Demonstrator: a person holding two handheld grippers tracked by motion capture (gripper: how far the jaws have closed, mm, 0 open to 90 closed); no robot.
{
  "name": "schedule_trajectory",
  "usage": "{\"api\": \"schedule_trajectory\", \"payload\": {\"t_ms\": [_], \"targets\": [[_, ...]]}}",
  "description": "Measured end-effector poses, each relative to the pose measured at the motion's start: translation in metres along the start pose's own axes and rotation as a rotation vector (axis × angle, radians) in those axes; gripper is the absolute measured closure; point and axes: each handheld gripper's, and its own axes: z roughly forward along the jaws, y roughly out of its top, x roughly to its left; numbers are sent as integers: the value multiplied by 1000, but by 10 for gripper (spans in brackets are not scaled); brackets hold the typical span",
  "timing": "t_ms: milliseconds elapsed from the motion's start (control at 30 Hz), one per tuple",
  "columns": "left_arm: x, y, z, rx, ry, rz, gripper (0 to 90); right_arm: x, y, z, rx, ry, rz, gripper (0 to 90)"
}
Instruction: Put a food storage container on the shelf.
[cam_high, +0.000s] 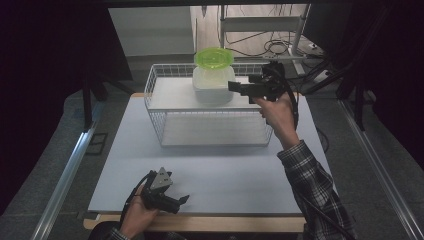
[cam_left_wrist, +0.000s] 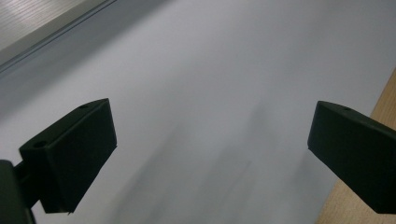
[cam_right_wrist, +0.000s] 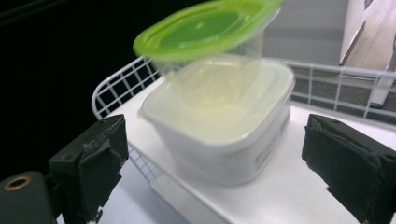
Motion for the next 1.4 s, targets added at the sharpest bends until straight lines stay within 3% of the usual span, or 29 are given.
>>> {"api": "schedule_trajectory", "payload": {"t_ms": [233,667,1000,1400], "targets": [[-1,0,0,-6,2,6,8,11,-22,-2,17,-2,-74,62],[-2,0,1,-2,4,18,9,20,-58,-1,55,17,-126,56],[-2,0,1,0,5,22,9,25,-91,2,79,17,-193,53],[-4,0,2,6,5,32,10,10,-131,-7,68,49,-176,36]]}}
